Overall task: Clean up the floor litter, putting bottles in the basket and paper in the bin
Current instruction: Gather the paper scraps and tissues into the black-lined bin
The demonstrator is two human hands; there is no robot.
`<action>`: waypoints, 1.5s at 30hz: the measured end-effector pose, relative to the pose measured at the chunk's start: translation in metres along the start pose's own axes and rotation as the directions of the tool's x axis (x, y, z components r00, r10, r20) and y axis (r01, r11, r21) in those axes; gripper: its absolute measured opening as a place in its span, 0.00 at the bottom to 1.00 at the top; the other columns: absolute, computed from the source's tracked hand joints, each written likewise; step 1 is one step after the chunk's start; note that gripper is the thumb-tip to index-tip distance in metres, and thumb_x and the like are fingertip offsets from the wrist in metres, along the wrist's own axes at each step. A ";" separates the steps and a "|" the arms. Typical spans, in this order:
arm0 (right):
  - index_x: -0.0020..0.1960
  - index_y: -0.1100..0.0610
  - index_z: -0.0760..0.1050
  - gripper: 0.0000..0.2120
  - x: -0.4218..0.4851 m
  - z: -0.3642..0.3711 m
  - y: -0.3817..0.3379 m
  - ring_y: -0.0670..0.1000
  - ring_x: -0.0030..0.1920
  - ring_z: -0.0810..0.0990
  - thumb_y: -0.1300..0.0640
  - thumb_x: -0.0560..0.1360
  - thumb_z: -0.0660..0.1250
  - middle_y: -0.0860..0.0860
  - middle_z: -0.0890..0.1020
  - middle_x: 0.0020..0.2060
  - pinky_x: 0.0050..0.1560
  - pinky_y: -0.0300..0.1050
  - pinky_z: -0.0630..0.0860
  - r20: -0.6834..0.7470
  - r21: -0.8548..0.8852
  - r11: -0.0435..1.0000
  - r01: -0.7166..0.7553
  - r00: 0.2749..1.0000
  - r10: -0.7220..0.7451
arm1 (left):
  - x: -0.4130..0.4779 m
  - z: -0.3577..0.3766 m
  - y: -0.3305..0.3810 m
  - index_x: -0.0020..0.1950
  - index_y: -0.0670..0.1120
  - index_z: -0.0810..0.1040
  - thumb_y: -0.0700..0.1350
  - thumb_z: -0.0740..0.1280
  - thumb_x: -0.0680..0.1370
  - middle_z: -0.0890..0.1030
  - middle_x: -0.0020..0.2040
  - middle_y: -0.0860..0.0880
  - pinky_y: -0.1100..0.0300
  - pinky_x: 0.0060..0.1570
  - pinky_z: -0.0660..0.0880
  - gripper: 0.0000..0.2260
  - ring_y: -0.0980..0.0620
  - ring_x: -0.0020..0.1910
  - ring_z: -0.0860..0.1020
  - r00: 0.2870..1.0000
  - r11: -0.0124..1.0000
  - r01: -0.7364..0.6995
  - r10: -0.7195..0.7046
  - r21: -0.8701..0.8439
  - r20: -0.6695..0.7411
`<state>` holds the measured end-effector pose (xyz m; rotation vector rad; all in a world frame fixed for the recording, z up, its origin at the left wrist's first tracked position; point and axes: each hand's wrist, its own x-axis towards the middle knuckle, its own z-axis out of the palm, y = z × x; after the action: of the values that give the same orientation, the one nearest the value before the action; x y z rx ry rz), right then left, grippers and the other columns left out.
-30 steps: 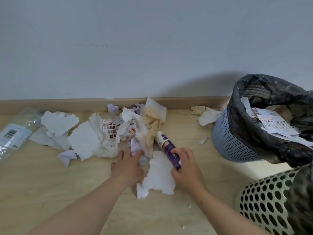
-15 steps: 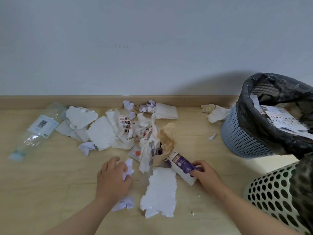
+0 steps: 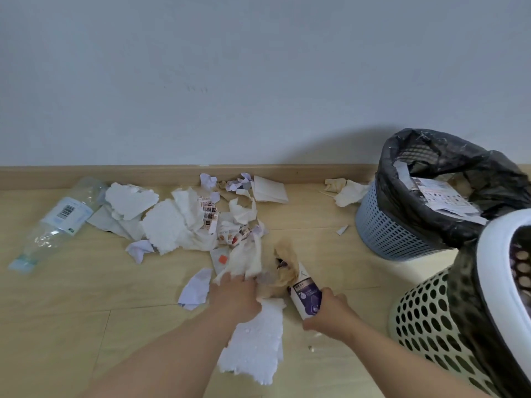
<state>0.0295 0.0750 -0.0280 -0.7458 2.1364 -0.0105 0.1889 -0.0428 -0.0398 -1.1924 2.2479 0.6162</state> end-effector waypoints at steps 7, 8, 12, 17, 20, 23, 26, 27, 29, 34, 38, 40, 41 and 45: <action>0.55 0.57 0.67 0.20 -0.027 -0.049 -0.007 0.53 0.42 0.78 0.58 0.68 0.72 0.56 0.77 0.50 0.30 0.42 0.77 -0.023 0.504 0.863 0.018 1.000 -0.008 | -0.020 -0.046 0.001 0.58 0.56 0.77 0.50 0.57 0.78 0.78 0.56 0.55 0.52 0.62 0.65 0.13 0.49 0.64 0.70 0.995 0.990 0.058 -0.067 -0.125 -0.070; 0.55 0.57 0.68 0.19 -0.032 -0.053 -0.011 0.53 0.42 0.79 0.58 0.68 0.72 0.56 0.77 0.50 0.30 0.43 0.78 -0.031 0.547 0.837 0.030 0.999 -0.016 | -0.021 -0.057 0.005 0.57 0.56 0.77 0.51 0.57 0.78 0.79 0.55 0.54 0.53 0.62 0.67 0.12 0.49 0.61 0.72 0.990 0.978 0.057 -0.082 -0.199 -0.118; 0.54 0.56 0.69 0.18 -0.052 -0.074 -0.028 0.54 0.45 0.79 0.55 0.69 0.72 0.54 0.76 0.50 0.35 0.45 0.81 -0.127 0.636 0.761 0.129 0.990 -0.062 | -0.031 -0.104 0.033 0.48 0.58 0.76 0.47 0.57 0.78 0.80 0.51 0.54 0.58 0.47 0.75 0.09 0.51 0.47 0.77 0.952 0.836 -0.052 -0.124 -0.547 -0.281; 0.53 0.56 0.70 0.16 -0.091 -0.101 -0.039 0.49 0.39 0.76 0.55 0.70 0.72 0.51 0.77 0.44 0.36 0.45 0.81 -0.303 0.715 0.618 0.327 0.941 -0.147 | -0.061 -0.137 0.085 0.68 0.50 0.68 0.47 0.62 0.78 0.73 0.61 0.50 0.58 0.47 0.70 0.17 0.52 0.51 0.73 0.918 0.424 -0.218 -0.216 -0.879 -0.332; 0.55 0.56 0.72 0.15 -0.111 -0.116 -0.030 0.47 0.38 0.77 0.56 0.71 0.71 0.49 0.78 0.40 0.40 0.47 0.81 -0.325 0.770 0.504 0.391 0.920 -0.218 | -0.069 -0.161 0.097 0.74 0.52 0.58 0.49 0.64 0.78 0.67 0.71 0.48 0.49 0.63 0.68 0.26 0.48 0.65 0.70 0.910 0.216 -0.294 -0.235 -0.931 -0.342; 0.55 0.54 0.73 0.14 -0.124 -0.130 -0.019 0.42 0.35 0.78 0.58 0.72 0.72 0.45 0.80 0.38 0.39 0.41 0.78 -0.309 0.756 0.492 0.432 0.898 -0.313 | -0.082 -0.189 0.098 0.75 0.52 0.59 0.46 0.62 0.80 0.75 0.62 0.39 0.51 0.52 0.75 0.24 0.49 0.46 0.77 0.926 -0.047 -0.308 -0.244 -0.950 -0.288; 0.54 0.49 0.72 0.16 -0.125 -0.142 -0.013 0.42 0.38 0.79 0.59 0.70 0.73 0.46 0.81 0.43 0.38 0.39 0.78 -0.389 0.766 0.434 0.474 0.879 -0.275 | -0.092 -0.206 0.101 0.66 0.50 0.72 0.42 0.62 0.80 0.78 0.53 0.42 0.58 0.36 0.73 0.15 0.51 0.39 0.76 0.931 -0.128 -0.335 -0.197 -0.934 -0.307; 0.56 0.49 0.72 0.18 -0.124 -0.147 -0.012 0.45 0.41 0.80 0.60 0.70 0.73 0.47 0.81 0.46 0.39 0.41 0.79 -0.429 0.794 0.370 0.482 0.876 -0.221 | -0.095 -0.208 0.104 0.62 0.49 0.75 0.41 0.63 0.80 0.79 0.48 0.45 0.59 0.34 0.72 0.11 0.51 0.39 0.77 0.926 -0.091 -0.350 -0.182 -0.932 -0.330; 0.62 0.50 0.69 0.24 -0.120 -0.157 -0.011 0.50 0.47 0.82 0.60 0.70 0.73 0.51 0.80 0.52 0.39 0.43 0.79 -0.498 0.832 0.224 0.508 0.861 -0.105 | -0.098 -0.207 0.111 0.54 0.49 0.77 0.40 0.64 0.79 0.79 0.42 0.48 0.61 0.33 0.70 0.07 0.53 0.36 0.76 0.916 -0.009 -0.382 -0.140 -0.924 -0.377; 0.72 0.48 0.60 0.32 -0.121 -0.183 -0.002 0.51 0.52 0.81 0.60 0.74 0.70 0.49 0.75 0.55 0.56 0.51 0.79 -0.617 0.787 0.065 0.614 0.776 0.131 | -0.105 -0.196 0.135 0.53 0.44 0.78 0.37 0.69 0.75 0.80 0.41 0.45 0.62 0.34 0.75 0.07 0.53 0.35 0.76 0.917 0.014 -0.398 -0.008 -0.917 -0.398; 0.74 0.46 0.58 0.32 -0.127 -0.195 0.010 0.52 0.61 0.76 0.62 0.75 0.67 0.52 0.68 0.68 0.57 0.52 0.78 -0.667 0.731 0.065 0.679 0.691 0.278 | -0.115 -0.185 0.163 0.48 0.44 0.77 0.35 0.70 0.74 0.80 0.38 0.44 0.61 0.35 0.77 0.07 0.52 0.34 0.77 0.899 -0.014 -0.428 0.090 -0.904 -0.428; 0.73 0.46 0.59 0.31 -0.130 -0.203 0.023 0.51 0.58 0.78 0.63 0.75 0.66 0.52 0.68 0.68 0.46 0.43 0.80 -0.685 0.709 0.121 0.694 0.640 0.348 | -0.120 -0.177 0.177 0.48 0.46 0.78 0.37 0.70 0.73 0.81 0.40 0.45 0.58 0.39 0.77 0.07 0.52 0.36 0.78 0.889 0.005 -0.447 0.118 -0.895 -0.443; 0.72 0.47 0.61 0.29 -0.130 -0.208 0.032 0.51 0.56 0.78 0.62 0.75 0.66 0.53 0.68 0.68 0.41 0.39 0.79 -0.689 0.707 0.169 0.687 0.615 0.384 | -0.123 -0.173 0.184 0.47 0.48 0.78 0.38 0.71 0.73 0.81 0.42 0.46 0.58 0.40 0.77 0.07 0.53 0.36 0.78 0.883 0.030 -0.460 0.125 -0.888 -0.453; 0.61 0.50 0.71 0.16 -0.124 -0.223 0.077 0.55 0.55 0.77 0.56 0.74 0.66 0.55 0.71 0.63 0.38 0.44 0.77 -0.586 0.791 0.241 0.562 0.583 0.563 | -0.133 -0.154 0.206 0.45 0.56 0.77 0.45 0.72 0.72 0.81 0.45 0.53 0.61 0.41 0.79 0.08 0.55 0.40 0.79 0.813 0.276 -0.581 0.174 -0.765 -0.555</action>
<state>-0.1149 0.1470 0.1840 0.2198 2.2318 -2.0061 0.0424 0.0507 0.1918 -1.2224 2.5383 2.3145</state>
